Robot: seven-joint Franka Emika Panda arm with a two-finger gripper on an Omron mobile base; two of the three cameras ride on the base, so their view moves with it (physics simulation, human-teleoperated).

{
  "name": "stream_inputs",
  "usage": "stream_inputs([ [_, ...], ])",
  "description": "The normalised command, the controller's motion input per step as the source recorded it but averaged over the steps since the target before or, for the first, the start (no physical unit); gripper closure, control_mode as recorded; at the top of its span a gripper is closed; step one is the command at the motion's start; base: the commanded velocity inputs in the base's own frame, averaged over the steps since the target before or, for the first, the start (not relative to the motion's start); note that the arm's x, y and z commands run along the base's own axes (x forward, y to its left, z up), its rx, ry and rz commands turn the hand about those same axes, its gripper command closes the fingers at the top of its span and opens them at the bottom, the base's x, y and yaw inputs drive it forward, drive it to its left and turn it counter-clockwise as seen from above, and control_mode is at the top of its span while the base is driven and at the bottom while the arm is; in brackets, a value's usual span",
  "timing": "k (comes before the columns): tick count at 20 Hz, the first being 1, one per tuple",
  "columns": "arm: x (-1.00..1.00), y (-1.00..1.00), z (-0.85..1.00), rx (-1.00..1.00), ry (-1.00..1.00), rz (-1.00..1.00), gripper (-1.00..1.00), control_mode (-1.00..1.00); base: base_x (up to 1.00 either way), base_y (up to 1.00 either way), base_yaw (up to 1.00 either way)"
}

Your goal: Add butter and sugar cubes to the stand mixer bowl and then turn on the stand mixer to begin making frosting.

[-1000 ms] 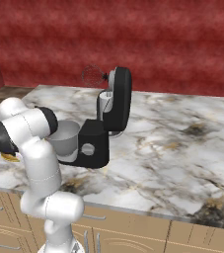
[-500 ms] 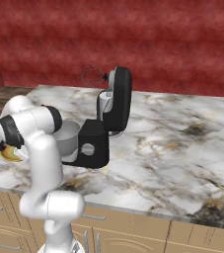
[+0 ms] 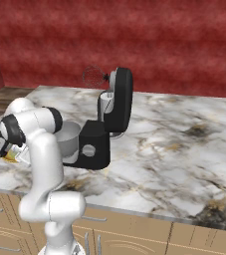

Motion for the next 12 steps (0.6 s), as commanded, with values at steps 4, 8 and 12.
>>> stream_inputs([
  [4, 0.01, 0.01, 0.00, 0.00, -0.06, 0.09, -1.00, -1.00, 0.00, 0.00, 0.00],
  [8, 0.02, 0.04, 0.00, 0.01, -0.07, 0.08, -1.00, -1.00, 0.00, 0.00, 0.00],
  [12, 0.06, 0.01, 0.06, 0.03, -0.04, 0.06, -1.00, -1.00, 0.00, 0.00, 0.00],
])
